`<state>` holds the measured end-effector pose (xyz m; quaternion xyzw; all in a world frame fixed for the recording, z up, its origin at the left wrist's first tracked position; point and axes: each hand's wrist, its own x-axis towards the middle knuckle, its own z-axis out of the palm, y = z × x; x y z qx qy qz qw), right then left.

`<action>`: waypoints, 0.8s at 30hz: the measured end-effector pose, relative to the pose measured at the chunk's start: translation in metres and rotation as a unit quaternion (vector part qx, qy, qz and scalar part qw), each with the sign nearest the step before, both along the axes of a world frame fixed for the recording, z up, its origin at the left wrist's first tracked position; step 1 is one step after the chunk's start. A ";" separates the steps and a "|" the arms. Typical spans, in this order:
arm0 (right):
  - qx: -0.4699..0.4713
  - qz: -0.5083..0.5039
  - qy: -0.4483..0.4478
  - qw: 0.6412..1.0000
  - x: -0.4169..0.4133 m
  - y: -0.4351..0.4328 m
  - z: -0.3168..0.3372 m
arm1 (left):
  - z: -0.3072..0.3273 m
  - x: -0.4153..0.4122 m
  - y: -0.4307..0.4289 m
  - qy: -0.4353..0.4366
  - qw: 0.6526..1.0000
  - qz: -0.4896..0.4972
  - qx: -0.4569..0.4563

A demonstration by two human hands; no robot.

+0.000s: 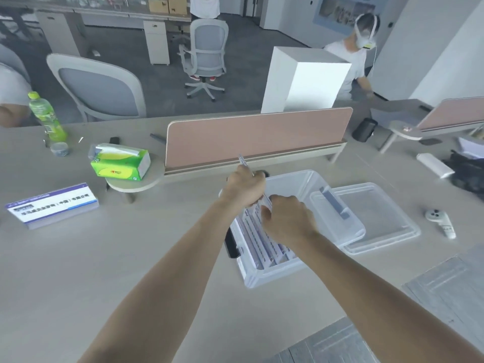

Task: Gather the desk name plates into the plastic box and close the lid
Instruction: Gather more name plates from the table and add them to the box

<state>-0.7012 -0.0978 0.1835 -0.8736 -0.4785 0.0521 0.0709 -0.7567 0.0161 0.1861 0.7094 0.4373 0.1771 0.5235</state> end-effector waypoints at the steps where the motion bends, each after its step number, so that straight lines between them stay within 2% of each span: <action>1: -0.005 0.001 0.002 1.000 0.008 -0.001 -0.003 | -0.004 0.009 0.001 0.005 1.000 -0.001 0.007; 3: -0.022 0.001 0.027 0.999 0.031 -0.002 -0.009 | -0.010 0.030 0.002 0.016 1.000 -0.005 0.019; 7: -0.043 0.005 0.149 0.988 0.091 -0.003 -0.017 | -0.016 0.073 -0.002 0.069 0.997 -0.031 0.031; 12: -0.106 0.100 0.175 0.974 0.167 -0.004 -0.033 | -0.027 0.146 -0.022 0.133 0.990 -0.040 0.012; 17: -0.080 0.093 0.254 0.959 0.234 -0.008 -0.038 | -0.033 0.202 -0.032 0.126 0.992 -0.009 -0.031; 20: -0.047 0.047 0.344 0.937 0.258 -0.006 -0.045 | -0.044 0.201 -0.024 0.174 0.984 0.015 0.036; 24: -0.071 0.041 0.356 0.931 0.268 -0.003 -0.058 | -0.072 0.177 -0.010 0.273 0.953 0.023 0.127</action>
